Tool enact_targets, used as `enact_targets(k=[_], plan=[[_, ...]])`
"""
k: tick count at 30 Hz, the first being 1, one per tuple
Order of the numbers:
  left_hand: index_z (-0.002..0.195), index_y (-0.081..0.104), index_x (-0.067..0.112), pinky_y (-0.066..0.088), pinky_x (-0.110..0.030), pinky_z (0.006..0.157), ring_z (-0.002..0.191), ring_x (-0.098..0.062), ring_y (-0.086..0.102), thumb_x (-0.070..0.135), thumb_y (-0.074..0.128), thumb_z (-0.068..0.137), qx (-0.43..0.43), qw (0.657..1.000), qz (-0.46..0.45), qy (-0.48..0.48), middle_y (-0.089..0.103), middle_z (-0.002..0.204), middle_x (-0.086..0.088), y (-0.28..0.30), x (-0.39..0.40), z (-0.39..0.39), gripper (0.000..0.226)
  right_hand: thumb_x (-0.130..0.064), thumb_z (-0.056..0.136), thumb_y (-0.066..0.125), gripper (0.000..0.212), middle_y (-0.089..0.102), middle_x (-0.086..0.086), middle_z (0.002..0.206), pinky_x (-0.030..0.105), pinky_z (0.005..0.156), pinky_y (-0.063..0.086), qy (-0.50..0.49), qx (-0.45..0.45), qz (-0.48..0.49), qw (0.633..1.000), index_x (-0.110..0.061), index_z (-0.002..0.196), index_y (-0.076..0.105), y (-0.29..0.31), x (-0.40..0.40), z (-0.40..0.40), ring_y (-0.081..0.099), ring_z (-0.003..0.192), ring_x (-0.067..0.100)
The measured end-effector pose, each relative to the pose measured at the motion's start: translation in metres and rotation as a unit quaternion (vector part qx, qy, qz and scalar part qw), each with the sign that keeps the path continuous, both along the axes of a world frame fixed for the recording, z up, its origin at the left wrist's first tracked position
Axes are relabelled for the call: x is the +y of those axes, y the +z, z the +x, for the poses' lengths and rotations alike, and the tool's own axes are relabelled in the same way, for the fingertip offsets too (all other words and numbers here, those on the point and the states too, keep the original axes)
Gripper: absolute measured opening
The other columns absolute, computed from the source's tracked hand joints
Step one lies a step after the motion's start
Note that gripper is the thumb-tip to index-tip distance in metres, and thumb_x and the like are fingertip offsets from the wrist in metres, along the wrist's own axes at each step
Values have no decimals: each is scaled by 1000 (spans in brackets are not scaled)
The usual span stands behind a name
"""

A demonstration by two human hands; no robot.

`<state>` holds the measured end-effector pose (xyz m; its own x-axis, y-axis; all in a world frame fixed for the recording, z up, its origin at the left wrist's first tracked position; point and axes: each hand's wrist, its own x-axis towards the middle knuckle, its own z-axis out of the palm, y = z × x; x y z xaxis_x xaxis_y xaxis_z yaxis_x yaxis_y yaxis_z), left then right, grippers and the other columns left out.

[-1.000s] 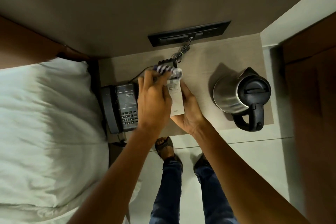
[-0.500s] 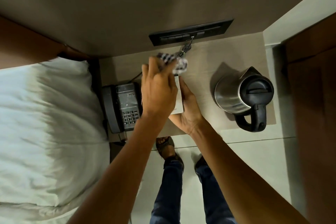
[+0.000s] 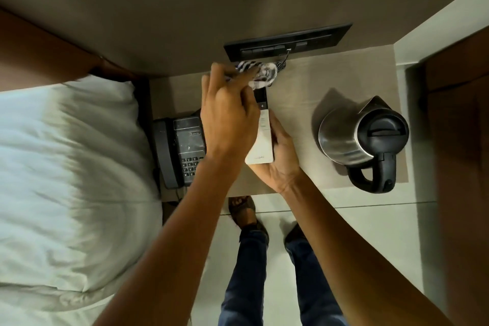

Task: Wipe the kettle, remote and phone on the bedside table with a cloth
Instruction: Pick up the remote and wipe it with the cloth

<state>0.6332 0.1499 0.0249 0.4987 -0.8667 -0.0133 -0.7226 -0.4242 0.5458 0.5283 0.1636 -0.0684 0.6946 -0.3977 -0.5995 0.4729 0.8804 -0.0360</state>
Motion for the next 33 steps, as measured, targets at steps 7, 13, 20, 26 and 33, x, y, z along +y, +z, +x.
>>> enact_targets(k=[7,13,20,26,33], plan=[[126,75,20,53,-44,97,112,-30,55,3,63,96,18,994,72,-83,62,126,-9,-11,54,-23,37,-39,111,42,43,73,12,114,30,92,57,0,-16,16,1000,-8,123,70,-4,0,-11,71,105,22],[116,78,17,59,-47,95,113,-25,62,7,65,97,104,981,127,-102,66,120,-4,-15,109,-34,26,-63,106,41,70,68,11,105,29,77,61,80,73,4,994,-4,141,56,-22,-2,-15,66,88,20],[113,77,11,63,-31,74,87,-17,71,7,57,103,142,975,167,-46,70,113,-5,-35,96,-5,22,-57,110,34,65,77,16,126,36,81,60,199,295,-97,930,-10,139,68,-62,4,-15,75,99,27],[109,77,13,53,-13,63,69,-2,62,4,58,102,150,979,139,-12,66,105,5,-45,103,11,22,-54,100,63,51,74,9,119,20,57,58,206,457,-154,852,-22,139,63,-82,9,-12,74,97,22],[111,76,10,57,-19,77,89,-8,68,2,56,103,195,967,159,-43,65,107,2,-53,124,19,24,-26,104,67,36,75,11,123,9,63,55,168,505,-227,815,-10,136,65,-83,19,-7,74,108,26]])
